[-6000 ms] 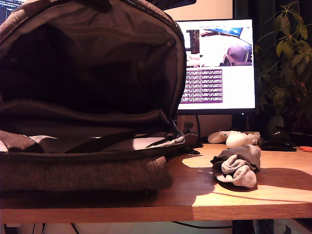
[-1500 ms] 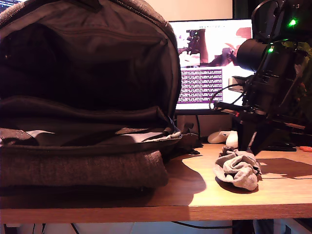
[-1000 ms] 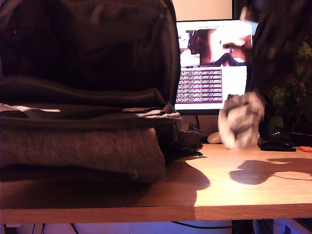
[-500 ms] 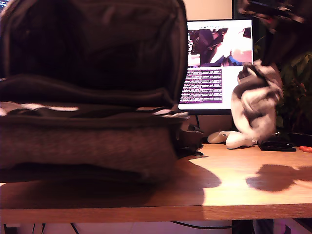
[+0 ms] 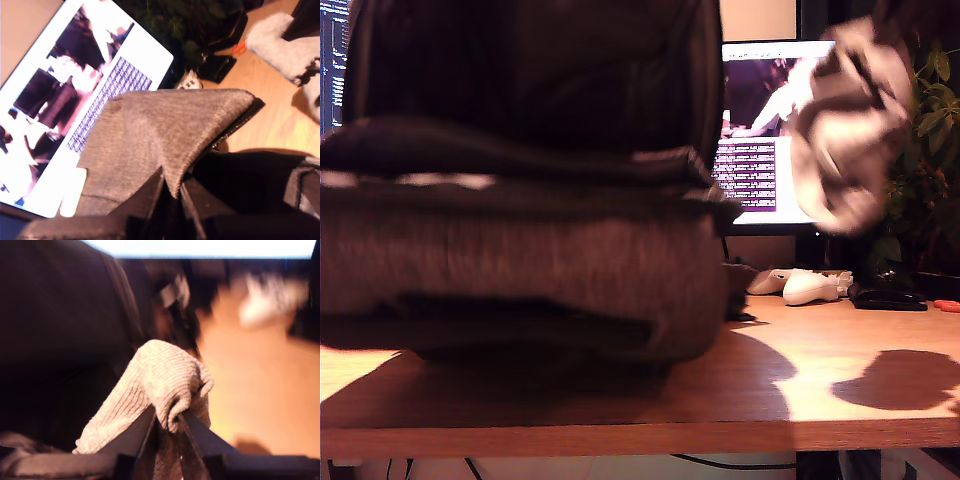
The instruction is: Pack the pair of socks inside the grey Google backpack
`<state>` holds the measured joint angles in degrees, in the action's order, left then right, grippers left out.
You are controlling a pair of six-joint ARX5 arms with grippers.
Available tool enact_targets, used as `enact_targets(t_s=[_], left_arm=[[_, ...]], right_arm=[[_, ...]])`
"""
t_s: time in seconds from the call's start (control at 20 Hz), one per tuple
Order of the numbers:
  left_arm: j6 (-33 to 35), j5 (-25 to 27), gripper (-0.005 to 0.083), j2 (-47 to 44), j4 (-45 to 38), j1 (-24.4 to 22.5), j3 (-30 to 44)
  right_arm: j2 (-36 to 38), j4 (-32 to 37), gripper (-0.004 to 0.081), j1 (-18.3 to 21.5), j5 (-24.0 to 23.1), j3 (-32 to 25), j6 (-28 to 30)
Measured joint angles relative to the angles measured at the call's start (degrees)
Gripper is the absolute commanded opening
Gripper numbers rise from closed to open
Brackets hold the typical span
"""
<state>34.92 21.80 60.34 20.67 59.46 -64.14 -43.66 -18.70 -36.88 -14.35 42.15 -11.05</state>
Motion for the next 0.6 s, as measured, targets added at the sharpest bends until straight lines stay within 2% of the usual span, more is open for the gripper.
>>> enact_targets(t_s=[0.15, 0.3, 0.45, 0.6], left_arm=[[0.0, -0.2, -0.0021, 0.7, 0.4, 0.0, -1.6], [0.0, -0.2, -0.0021, 0.9, 0.7, 0.0, -2.0], [0.0, 0.1, -0.0021, 0.9, 1.2, -0.3, -3.0], [0.0, -0.1, -0.0021, 0.8, 1.2, -1.2, -3.9]], right_arm=[[-0.7, 4.4, -0.0013, -6.1, -1.4, -0.1, 3.9], [-2.8, 11.0, -0.0013, -11.5, -2.7, -0.3, 10.5], [-5.8, 16.3, -0.0013, -15.2, -3.0, -0.4, 16.0], [-10.8, 18.5, -0.0013, -19.4, -1.2, -0.4, 30.4]])
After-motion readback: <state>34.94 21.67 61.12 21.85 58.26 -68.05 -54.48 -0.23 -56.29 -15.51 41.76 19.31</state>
